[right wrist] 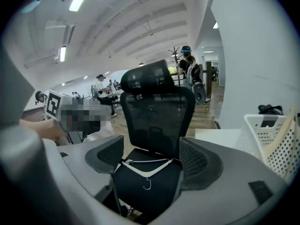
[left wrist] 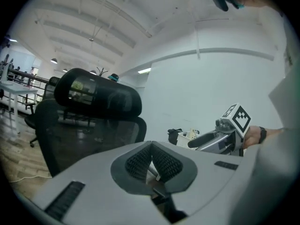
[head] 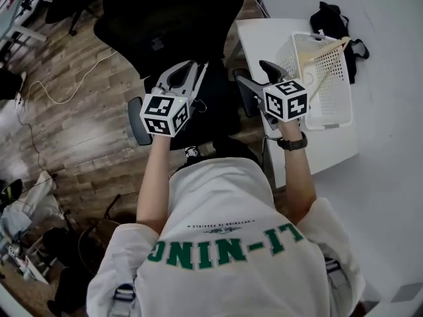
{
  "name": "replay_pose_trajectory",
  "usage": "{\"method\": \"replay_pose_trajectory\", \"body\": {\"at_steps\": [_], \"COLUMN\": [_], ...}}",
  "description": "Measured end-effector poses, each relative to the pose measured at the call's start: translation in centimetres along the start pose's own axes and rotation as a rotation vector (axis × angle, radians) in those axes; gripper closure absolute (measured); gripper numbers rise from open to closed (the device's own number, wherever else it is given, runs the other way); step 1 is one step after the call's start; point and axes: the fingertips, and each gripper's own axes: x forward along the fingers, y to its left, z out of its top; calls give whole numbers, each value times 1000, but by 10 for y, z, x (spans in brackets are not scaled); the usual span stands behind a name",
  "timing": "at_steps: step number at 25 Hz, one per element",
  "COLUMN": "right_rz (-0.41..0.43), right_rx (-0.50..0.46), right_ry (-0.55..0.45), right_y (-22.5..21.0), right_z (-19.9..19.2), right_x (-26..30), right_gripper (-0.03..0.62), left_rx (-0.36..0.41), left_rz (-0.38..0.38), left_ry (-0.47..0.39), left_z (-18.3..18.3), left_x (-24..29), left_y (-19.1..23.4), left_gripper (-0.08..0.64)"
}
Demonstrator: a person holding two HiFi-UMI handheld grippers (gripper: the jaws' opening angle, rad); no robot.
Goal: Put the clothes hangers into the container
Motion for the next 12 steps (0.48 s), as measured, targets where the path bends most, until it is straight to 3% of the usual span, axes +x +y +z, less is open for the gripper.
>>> {"method": "replay_pose_trajectory", "body": {"at_steps": [6, 12], "right_rz": [149, 273], "right_rx": [-39, -168], "right_ry": [126, 224], "right_y": [66, 106], "right_z": [-50, -107], "right_x": [73, 151], "right_gripper": [209, 209], "left_rx": [-34, -100], "left_rz": [105, 154], "left_ry": [37, 81], "left_z": [-49, -103], "left_x": [-38, -49], "left_y": [47, 79], "left_gripper": [557, 557]}}
